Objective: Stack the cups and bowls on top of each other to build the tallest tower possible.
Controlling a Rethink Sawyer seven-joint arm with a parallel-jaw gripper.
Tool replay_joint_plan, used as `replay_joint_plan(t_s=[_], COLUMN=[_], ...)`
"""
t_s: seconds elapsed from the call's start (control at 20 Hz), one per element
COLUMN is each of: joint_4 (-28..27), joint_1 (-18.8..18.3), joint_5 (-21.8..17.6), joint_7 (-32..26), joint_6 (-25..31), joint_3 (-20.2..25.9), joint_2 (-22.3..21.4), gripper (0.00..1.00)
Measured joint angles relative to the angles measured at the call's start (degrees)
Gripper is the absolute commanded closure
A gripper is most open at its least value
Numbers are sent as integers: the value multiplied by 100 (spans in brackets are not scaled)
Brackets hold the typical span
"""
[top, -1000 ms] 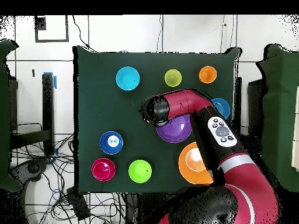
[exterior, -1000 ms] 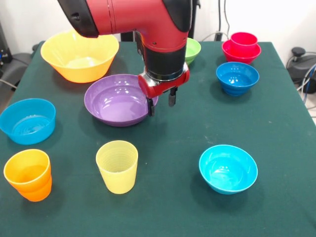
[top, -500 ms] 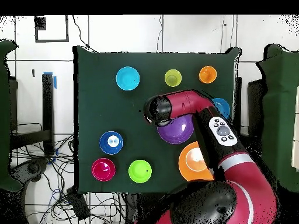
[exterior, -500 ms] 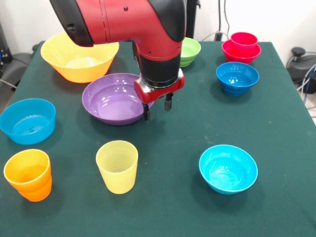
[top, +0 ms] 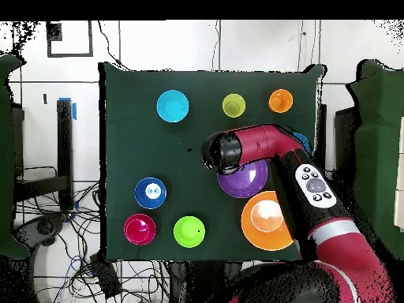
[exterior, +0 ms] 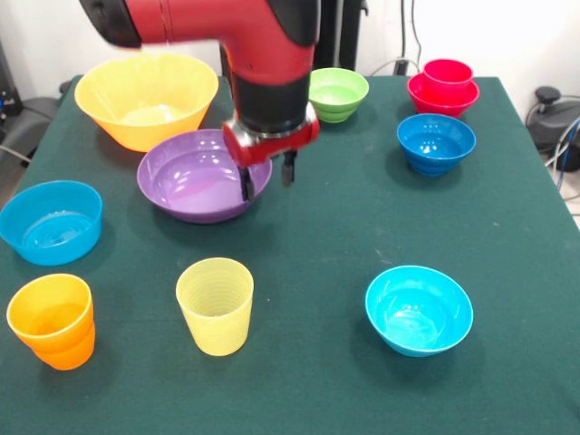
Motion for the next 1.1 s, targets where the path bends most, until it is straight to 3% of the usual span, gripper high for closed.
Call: replay_joint_plan(t_s=[0.3,1.1], joint_4=[285,238], joint_1=[-62,89], joint_5=[165,145], joint_7=[0,0], joint_6=[1,1], joint_3=[0,-228], joint_2=[-381,-114], gripper=[0,0])
